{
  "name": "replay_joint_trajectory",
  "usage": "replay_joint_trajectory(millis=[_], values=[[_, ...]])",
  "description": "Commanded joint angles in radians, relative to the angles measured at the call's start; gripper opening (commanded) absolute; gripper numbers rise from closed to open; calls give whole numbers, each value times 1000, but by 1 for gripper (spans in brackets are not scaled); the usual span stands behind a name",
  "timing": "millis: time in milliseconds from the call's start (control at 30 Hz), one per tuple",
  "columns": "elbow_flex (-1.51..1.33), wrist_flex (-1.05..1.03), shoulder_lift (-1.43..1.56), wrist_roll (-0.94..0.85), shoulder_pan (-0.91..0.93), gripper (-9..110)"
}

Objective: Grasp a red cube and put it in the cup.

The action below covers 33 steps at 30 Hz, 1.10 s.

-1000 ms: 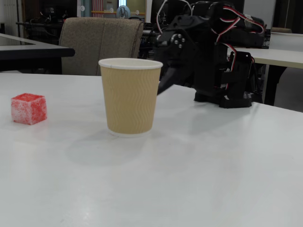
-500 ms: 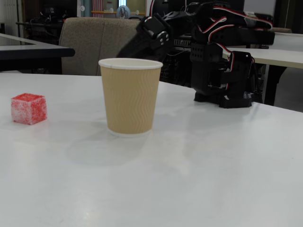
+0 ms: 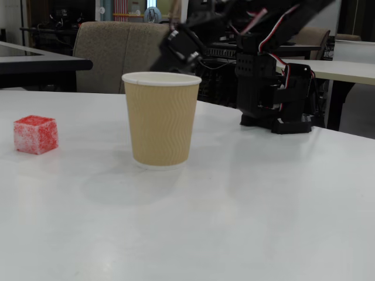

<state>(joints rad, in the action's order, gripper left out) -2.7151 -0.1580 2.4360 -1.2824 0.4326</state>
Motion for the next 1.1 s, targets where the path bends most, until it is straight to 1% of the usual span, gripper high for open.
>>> replay_joint_trajectory(millis=[0,433,533,800,867,967,1067], values=[[235,-15,-161,-35,26,1],[486,-81,-445,-219,97,1],[565,-81,-514,-233,101,2],[709,-81,-629,-264,71,19],[713,-80,-634,-287,66,29],[715,-81,-644,-313,57,34],[716,-83,-647,-325,48,35]])
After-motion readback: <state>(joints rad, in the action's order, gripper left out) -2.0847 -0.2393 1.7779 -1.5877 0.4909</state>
